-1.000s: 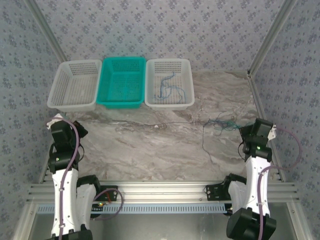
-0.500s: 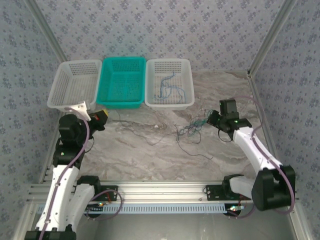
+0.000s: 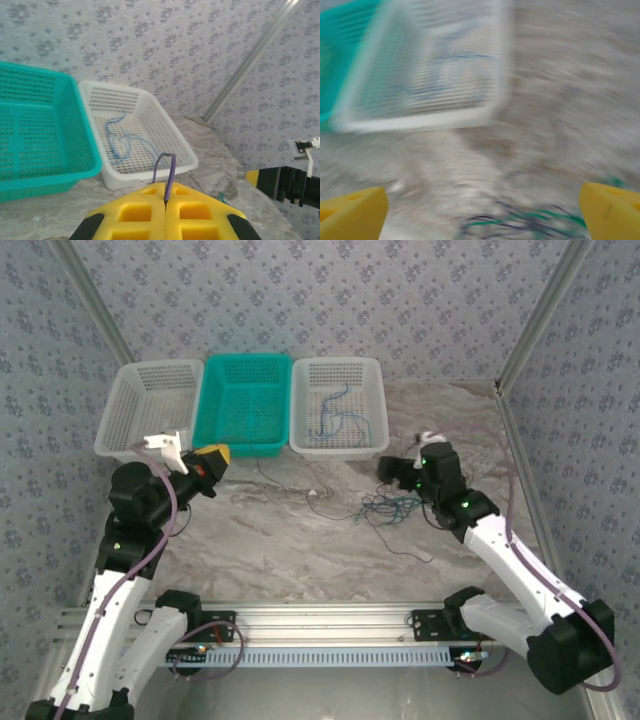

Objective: Untangle the cables

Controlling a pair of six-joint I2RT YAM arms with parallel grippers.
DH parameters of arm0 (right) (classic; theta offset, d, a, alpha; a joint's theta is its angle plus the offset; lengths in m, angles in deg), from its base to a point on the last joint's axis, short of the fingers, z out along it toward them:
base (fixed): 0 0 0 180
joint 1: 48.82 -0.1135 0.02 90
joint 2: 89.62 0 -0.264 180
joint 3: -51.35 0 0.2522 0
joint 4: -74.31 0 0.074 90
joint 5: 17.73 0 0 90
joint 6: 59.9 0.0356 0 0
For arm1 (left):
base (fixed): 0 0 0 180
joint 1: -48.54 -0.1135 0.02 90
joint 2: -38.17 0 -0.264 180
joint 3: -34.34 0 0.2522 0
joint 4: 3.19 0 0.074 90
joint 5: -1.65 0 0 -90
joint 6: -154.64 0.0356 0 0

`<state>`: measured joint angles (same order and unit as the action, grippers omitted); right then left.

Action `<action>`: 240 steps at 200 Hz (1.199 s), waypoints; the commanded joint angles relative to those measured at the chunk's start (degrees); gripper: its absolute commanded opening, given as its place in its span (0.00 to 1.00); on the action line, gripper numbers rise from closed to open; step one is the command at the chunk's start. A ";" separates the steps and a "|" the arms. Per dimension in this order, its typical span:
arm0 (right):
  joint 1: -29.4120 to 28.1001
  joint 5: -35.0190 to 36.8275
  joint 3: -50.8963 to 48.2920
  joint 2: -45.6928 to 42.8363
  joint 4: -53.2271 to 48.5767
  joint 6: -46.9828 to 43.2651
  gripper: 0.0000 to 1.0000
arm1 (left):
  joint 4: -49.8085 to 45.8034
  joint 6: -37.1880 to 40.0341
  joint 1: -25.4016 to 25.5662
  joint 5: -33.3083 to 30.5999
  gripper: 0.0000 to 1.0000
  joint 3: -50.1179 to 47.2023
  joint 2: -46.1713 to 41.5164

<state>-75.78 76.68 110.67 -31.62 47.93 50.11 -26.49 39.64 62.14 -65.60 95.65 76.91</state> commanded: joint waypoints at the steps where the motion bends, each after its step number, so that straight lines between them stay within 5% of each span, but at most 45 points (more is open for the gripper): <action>1: -7.48 -12.52 -0.74 3.54 9.92 -19.92 1.00 | 2.80 3.27 3.16 -1.39 0.00 3.39 1.79; 25: -11.11 -20.07 3.04 11.79 7.75 -27.13 1.00 | 2.43 4.59 4.89 -2.26 0.00 4.64 3.08; 54: -13.22 -19.17 4.97 21.62 7.67 -30.46 0.98 | 1.16 4.86 5.58 -3.79 0.00 5.07 2.34; 96: -14.73 -17.40 6.69 31.87 4.30 -31.87 0.94 | -6.24 5.39 5.55 -15.67 0.00 6.33 0.34; 127: -14.87 -13.65 5.81 34.02 5.75 -30.60 0.73 | -7.50 4.30 5.50 -20.35 0.00 6.16 0.08; 161: -14.73 -12.76 4.19 28.00 8.74 -29.97 0.00 | -10.68 3.43 5.38 -28.55 0.00 6.82 1.13; 181: -14.62 -14.02 3.60 22.41 9.76 -28.23 0.00 | -9.79 3.50 5.38 -28.78 0.04 5.29 1.16; 240: -10.03 -16.69 2.92 6.68 16.83 -14.91 0.00 | -1.54 3.64 5.44 -16.26 0.46 -3.34 1.41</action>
<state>-88.35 60.70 113.69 -21.46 60.78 26.81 -33.42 43.71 67.41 -89.25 95.50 78.46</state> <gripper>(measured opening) 0.058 0.421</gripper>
